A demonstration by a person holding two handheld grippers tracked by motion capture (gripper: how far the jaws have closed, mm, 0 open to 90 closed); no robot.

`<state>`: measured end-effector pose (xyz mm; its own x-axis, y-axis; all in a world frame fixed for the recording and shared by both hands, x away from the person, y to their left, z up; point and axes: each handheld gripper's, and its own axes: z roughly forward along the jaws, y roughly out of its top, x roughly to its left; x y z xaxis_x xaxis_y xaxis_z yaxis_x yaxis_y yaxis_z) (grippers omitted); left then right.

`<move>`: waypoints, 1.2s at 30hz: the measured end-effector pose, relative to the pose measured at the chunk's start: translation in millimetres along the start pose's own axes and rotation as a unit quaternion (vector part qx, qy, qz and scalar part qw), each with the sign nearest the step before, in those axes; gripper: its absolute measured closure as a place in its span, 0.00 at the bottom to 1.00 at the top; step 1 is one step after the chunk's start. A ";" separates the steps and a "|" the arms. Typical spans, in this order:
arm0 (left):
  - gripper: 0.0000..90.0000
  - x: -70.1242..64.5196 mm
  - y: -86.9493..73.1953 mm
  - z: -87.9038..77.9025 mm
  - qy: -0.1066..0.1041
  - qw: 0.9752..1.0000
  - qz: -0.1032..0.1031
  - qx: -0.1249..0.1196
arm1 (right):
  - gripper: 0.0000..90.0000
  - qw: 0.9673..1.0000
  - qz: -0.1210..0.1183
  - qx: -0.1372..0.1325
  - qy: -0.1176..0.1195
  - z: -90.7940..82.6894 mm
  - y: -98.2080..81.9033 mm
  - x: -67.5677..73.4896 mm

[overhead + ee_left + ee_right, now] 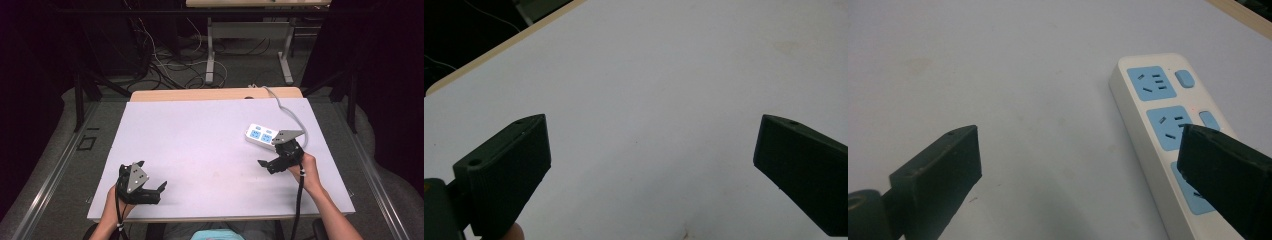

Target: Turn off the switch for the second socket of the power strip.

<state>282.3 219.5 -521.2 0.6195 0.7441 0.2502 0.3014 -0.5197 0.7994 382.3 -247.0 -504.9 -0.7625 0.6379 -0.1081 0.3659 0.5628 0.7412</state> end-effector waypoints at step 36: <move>0.02 0.8 -0.8 0.8 -0.001 1.000 -0.006 -0.002 | 0.06 0.997 0.071 -0.030 -0.030 33.4 7.0 -61.6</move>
<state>283.1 220.2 -522.1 0.6177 0.7489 0.2402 0.3058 -0.5101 0.8039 449.6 -264.8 -515.2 -0.6713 0.7403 -0.0363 0.4346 0.4328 0.7898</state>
